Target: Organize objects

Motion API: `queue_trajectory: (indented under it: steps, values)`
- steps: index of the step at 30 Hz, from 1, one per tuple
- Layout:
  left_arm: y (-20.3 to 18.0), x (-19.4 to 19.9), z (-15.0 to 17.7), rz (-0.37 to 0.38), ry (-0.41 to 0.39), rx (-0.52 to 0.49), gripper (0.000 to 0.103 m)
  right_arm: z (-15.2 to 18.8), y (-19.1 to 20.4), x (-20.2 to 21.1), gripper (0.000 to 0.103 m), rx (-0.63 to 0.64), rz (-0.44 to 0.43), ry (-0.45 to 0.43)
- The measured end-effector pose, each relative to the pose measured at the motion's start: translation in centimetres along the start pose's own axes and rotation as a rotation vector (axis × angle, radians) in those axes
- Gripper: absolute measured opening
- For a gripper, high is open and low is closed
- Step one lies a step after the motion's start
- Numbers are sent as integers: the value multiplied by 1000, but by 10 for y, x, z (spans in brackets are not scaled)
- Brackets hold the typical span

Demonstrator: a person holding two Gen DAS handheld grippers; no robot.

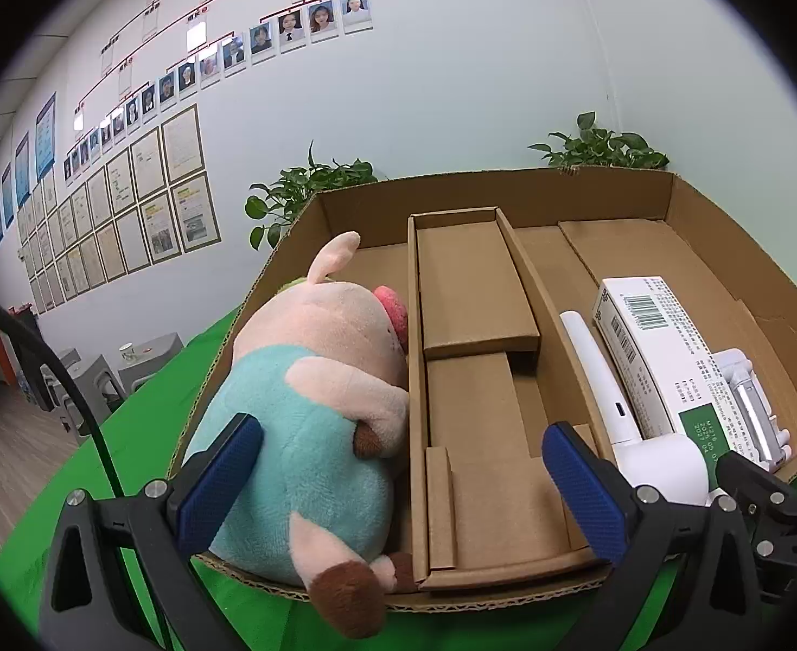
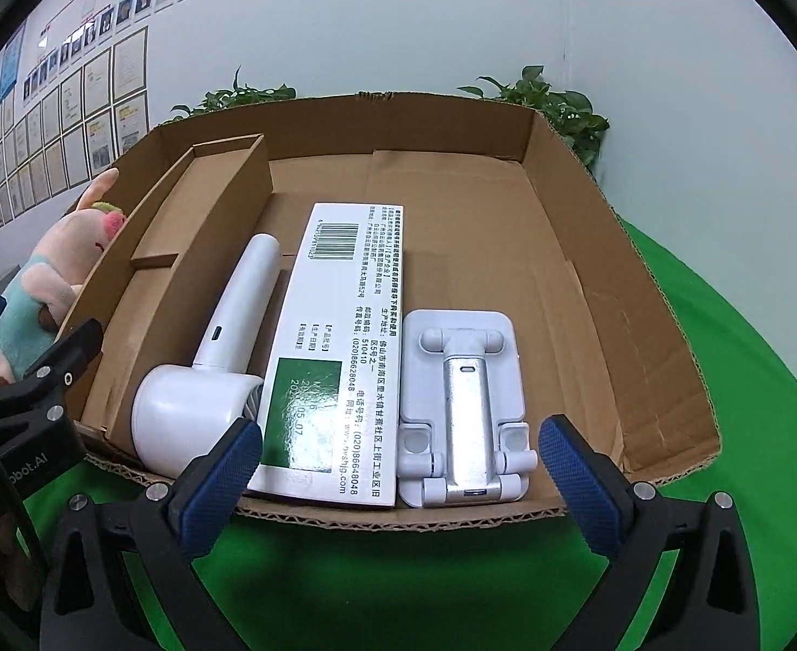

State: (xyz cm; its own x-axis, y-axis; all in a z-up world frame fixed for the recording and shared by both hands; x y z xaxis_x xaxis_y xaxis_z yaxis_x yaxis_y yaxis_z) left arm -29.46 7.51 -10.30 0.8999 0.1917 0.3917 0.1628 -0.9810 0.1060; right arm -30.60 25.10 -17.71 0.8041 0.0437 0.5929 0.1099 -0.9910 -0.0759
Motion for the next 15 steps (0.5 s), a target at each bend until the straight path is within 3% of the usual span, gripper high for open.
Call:
queue_trajectory:
  steps: [15]
  values:
    - [3,6,-2,52,-22,42,103,-1,1,0,103,-1,0,0]
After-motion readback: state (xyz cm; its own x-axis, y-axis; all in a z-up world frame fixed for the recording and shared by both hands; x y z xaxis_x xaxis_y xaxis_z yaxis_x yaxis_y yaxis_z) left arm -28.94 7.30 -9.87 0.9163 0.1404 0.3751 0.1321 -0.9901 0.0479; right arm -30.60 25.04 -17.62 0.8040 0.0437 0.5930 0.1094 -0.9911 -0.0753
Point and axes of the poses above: each gripper's, at about its wrist camera, not at the fingertips, and x roughly against the way its jaws point, y to its left, z to its underside, the point moved 9 cm from there along -x, roughly the way its jaws point, and after that the axes turned 3 degrees about x, right-handed, at the moved point
